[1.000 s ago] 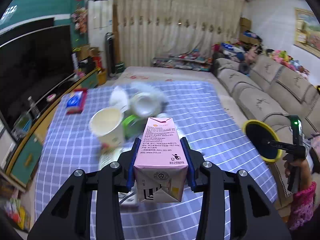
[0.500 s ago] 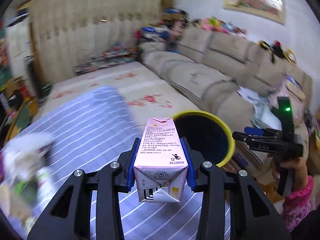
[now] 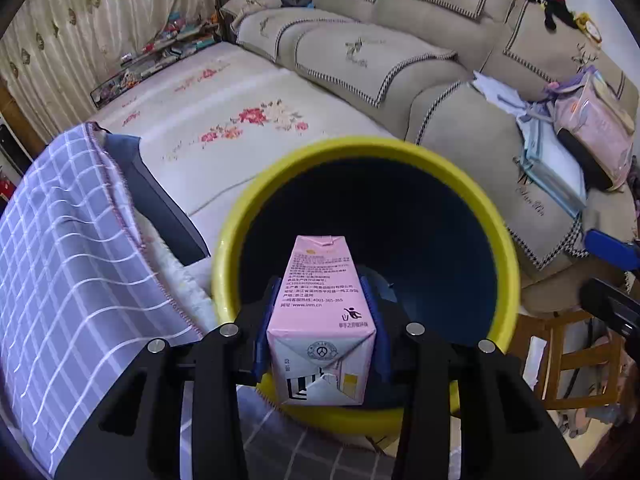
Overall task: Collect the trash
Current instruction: 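Carry the pink carton with the left gripper into the bin and release, then grasp the brown plastic tray with the right gripper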
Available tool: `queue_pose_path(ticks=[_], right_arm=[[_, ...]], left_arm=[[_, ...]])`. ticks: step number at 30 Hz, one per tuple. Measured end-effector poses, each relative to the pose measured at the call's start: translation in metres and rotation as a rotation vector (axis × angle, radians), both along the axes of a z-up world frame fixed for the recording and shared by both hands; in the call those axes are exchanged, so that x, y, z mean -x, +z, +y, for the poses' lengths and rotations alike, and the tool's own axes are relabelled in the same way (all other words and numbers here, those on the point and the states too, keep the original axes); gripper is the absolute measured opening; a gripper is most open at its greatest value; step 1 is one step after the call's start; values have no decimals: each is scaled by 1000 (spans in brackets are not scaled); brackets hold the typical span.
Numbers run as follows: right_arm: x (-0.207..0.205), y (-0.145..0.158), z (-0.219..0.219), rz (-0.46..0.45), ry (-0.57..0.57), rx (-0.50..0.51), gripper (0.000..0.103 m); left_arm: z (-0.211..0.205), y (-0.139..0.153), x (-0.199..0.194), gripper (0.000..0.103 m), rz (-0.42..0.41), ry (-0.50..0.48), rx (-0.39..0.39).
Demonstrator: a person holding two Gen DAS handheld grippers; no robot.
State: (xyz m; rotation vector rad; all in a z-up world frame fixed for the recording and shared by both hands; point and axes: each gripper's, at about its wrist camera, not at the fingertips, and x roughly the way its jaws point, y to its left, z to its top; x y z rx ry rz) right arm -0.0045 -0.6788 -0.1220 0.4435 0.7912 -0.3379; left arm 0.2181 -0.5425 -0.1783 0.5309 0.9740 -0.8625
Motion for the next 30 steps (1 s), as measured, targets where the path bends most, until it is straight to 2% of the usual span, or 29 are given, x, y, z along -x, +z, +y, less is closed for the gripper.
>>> queue_pose_path(ticks=[2, 4, 7, 12, 15, 17, 22, 26, 30], right_arm=[[0, -3, -1, 8, -1, -1, 68], [0, -4, -2, 12, -3, -3, 68], [-1, -5, 0, 9, -4, -8, 68], [-5, -8, 8, 9, 20, -18, 69], [-11, -10, 20, 12, 48, -25, 69], [-16, -10, 28, 12, 66, -24, 69], [-34, -6, 59, 0, 143, -28, 69], [-51, 2, 96, -19, 224, -24, 69], [-68, 13, 150, -50, 331, -29, 69]], left_arm=[[-5, -8, -1, 41, -2, 1, -16], [-8, -10, -4, 60, 0, 4, -10], [-8, -4, -3, 60, -14, 13, 14], [31, 41, 12, 61, -48, 47, 107], [69, 75, 22, 67, -68, 99, 194], [107, 99, 31, 69, -106, 148, 252], [206, 141, 50, 76, -207, 294, 337], [297, 160, 66, 82, -305, 472, 343], [385, 165, 80, 84, -380, 660, 326]])
